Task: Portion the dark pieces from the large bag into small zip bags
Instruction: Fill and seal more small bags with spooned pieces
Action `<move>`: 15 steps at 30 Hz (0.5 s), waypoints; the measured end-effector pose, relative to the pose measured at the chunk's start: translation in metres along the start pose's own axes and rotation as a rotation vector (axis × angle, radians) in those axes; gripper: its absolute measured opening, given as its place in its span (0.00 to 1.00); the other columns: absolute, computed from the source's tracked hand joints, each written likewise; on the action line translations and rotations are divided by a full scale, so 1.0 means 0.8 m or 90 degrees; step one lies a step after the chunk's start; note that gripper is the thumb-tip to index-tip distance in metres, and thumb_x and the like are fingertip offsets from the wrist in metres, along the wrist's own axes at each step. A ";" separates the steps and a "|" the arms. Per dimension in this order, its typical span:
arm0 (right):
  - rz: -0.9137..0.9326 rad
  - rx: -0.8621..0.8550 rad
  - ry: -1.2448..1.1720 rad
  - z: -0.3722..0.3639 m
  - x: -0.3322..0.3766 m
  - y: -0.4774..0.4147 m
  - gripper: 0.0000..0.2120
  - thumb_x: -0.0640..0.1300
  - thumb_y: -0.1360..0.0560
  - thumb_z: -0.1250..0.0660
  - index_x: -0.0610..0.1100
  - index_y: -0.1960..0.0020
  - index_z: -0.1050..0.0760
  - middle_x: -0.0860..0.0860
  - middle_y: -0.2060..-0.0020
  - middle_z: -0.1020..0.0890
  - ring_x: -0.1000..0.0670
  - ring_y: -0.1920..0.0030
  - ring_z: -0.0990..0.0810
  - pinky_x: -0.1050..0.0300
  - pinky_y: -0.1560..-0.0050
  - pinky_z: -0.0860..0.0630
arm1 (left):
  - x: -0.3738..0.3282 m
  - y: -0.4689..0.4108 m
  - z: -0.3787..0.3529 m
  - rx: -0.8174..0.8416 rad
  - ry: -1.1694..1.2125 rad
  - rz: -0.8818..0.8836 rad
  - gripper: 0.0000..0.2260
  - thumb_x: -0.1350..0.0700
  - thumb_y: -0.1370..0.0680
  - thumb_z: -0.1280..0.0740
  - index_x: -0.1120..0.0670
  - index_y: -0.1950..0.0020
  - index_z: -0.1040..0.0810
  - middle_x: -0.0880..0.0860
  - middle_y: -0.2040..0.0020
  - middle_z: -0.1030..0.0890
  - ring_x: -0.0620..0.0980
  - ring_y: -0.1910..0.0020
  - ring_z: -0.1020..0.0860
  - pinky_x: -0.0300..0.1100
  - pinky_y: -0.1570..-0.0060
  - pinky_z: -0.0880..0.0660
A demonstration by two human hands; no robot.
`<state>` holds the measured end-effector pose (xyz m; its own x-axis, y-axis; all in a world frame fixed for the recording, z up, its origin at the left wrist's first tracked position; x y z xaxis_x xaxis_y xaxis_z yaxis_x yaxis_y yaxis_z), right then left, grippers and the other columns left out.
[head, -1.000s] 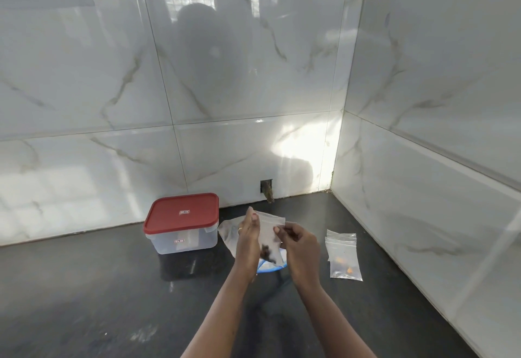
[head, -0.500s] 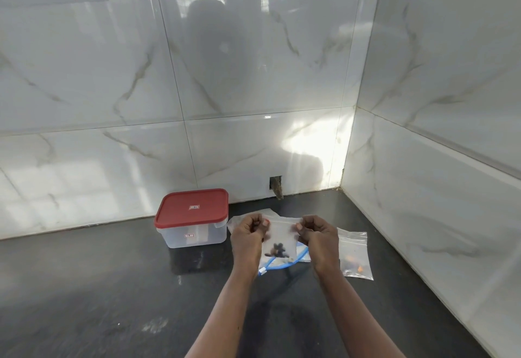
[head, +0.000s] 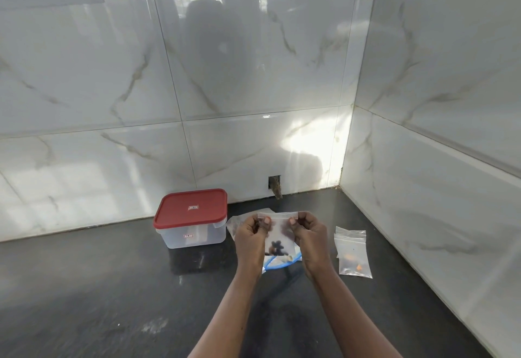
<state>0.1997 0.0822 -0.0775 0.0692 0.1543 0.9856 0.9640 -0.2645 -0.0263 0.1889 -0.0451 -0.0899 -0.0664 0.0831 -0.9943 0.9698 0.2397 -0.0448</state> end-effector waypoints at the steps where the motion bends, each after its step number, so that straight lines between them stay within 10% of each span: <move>1: 0.007 0.004 0.015 -0.001 0.000 0.000 0.12 0.31 0.24 0.36 0.43 0.63 0.25 0.48 0.66 0.21 0.52 0.64 0.22 0.65 0.65 0.23 | -0.002 0.001 0.000 -0.006 -0.016 -0.008 0.09 0.61 0.22 0.35 0.52 0.60 0.23 0.50 0.63 0.20 0.49 0.62 0.23 0.43 0.55 0.25; 15: 0.002 -0.002 -0.012 -0.001 -0.009 0.005 0.07 0.34 0.25 0.33 0.44 0.60 0.24 0.46 0.61 0.20 0.48 0.57 0.21 0.62 0.59 0.21 | -0.006 0.017 -0.005 0.033 0.054 -0.024 0.05 0.62 0.25 0.33 0.58 0.61 0.21 0.53 0.67 0.21 0.44 0.70 0.23 0.34 0.71 0.25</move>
<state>0.2028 0.0796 -0.0845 0.0769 0.1718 0.9821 0.9631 -0.2676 -0.0285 0.2015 -0.0384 -0.0858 -0.1213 0.1571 -0.9801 0.9769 0.1938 -0.0898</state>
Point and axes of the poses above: each hand's wrist, its own y-axis away from the middle knuckle, its own z-axis out of the back of the hand, x = y × z, the point moved 4 cm from there along -y, towards the middle knuckle
